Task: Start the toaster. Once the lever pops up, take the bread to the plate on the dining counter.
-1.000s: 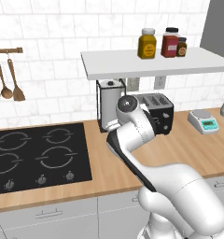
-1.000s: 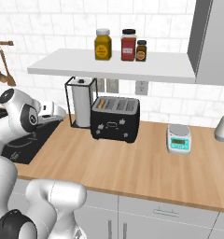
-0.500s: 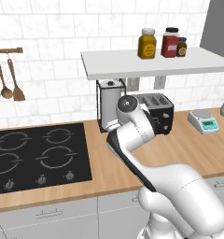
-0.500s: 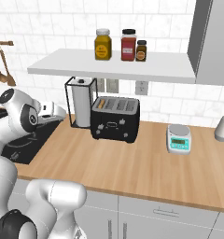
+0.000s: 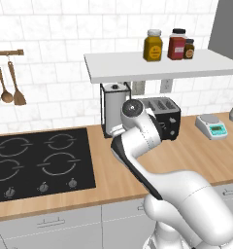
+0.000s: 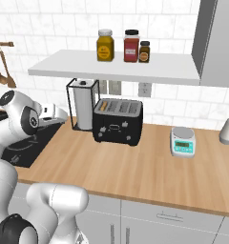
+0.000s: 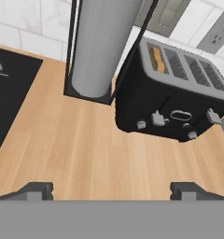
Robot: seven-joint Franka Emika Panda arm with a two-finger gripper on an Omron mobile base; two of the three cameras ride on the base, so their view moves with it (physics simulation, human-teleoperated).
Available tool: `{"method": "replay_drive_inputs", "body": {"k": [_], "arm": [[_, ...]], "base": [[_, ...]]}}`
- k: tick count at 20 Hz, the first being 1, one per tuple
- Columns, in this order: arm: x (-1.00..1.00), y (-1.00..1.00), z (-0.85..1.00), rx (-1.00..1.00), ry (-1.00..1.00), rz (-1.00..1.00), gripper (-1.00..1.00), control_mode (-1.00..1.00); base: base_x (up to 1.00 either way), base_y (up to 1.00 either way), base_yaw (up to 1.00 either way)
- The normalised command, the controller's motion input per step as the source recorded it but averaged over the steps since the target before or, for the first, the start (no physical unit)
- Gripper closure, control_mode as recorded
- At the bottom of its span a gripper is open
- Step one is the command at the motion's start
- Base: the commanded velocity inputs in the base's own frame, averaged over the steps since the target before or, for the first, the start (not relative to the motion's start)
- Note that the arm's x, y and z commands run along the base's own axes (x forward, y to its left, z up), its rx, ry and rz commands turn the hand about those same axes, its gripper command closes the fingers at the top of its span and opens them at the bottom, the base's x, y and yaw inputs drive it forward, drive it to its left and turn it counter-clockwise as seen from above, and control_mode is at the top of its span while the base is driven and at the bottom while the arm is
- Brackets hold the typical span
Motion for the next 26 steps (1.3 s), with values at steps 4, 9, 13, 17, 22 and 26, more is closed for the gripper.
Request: {"method": "replay_drive_inputs", "body": {"k": [4,9,13,17,22,26], "arm": [[0.00,0.00,0.00,0.00,0.00,0.00,-1.00,-1.00],[0.00,0.00,0.00,0.00,0.00,0.00,-1.00,-1.00],[0.00,0.00,0.00,0.00,0.00,0.00,-1.00,-1.00],[0.00,0.00,0.00,0.00,0.00,0.00,-1.00,-1.00],[0.00,0.00,0.00,0.00,0.00,0.00,-1.00,-1.00],[0.00,0.00,0.00,0.00,0.00,0.00,-1.00,-1.00]], "base": [[0.00,0.00,0.00],[0.00,0.00,0.00],[0.00,0.00,0.00],[0.00,0.00,0.00],[0.00,0.00,0.00],[0.00,0.00,0.00]]}}
